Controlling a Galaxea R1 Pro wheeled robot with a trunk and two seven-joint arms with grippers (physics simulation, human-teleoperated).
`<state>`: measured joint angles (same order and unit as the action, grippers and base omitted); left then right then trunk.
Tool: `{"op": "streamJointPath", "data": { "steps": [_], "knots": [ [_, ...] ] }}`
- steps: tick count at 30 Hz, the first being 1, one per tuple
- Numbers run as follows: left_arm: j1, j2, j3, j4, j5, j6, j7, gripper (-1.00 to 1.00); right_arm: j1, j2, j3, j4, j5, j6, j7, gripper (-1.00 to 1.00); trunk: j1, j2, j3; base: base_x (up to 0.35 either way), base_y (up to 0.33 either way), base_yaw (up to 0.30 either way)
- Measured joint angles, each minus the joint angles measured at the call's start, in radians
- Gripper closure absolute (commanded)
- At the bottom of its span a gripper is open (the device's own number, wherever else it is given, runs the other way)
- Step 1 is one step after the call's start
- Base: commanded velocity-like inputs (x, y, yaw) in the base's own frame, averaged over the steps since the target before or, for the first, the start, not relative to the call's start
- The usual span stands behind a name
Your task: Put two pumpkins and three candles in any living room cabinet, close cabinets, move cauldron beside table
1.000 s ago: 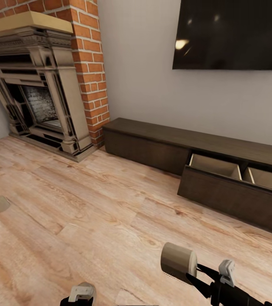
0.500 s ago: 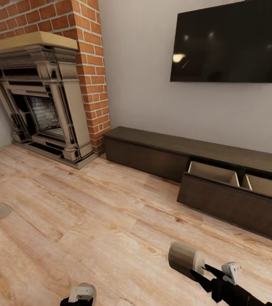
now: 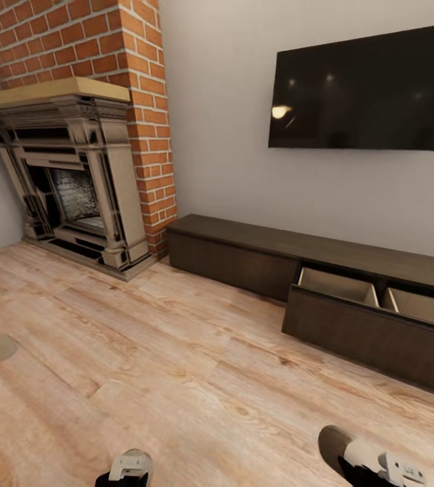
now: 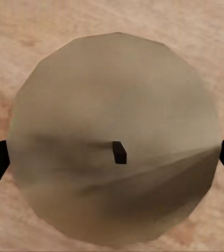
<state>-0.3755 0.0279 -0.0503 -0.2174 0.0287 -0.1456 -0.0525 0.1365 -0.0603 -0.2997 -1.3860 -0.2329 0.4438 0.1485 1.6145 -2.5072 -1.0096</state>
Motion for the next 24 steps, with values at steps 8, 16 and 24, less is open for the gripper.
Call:
{"op": "streamJointPath", "data": {
  "steps": [8,16,24],
  "knots": [
    [0.002,0.013,0.0,-0.049,0.0,-0.001,0.0,1.0,0.0,0.041,0.002,0.077,0.0,-0.025,-0.031,1.0,-0.001,0.001,0.012,0.0,0.0,-0.24],
    [0.003,0.015,-0.001,-0.059,0.0,-0.004,0.0,1.0,0.0,0.043,0.001,0.115,-0.001,-0.081,-0.032,1.0,-0.001,0.001,0.012,0.0,0.0,-0.281],
    [0.003,0.014,-0.002,-0.061,0.0,-0.004,-0.002,1.0,0.0,0.042,-0.003,0.117,-0.003,-0.086,-0.03,1.0,-0.004,0.002,0.035,0.0,0.0,-0.283]
  ]
}}
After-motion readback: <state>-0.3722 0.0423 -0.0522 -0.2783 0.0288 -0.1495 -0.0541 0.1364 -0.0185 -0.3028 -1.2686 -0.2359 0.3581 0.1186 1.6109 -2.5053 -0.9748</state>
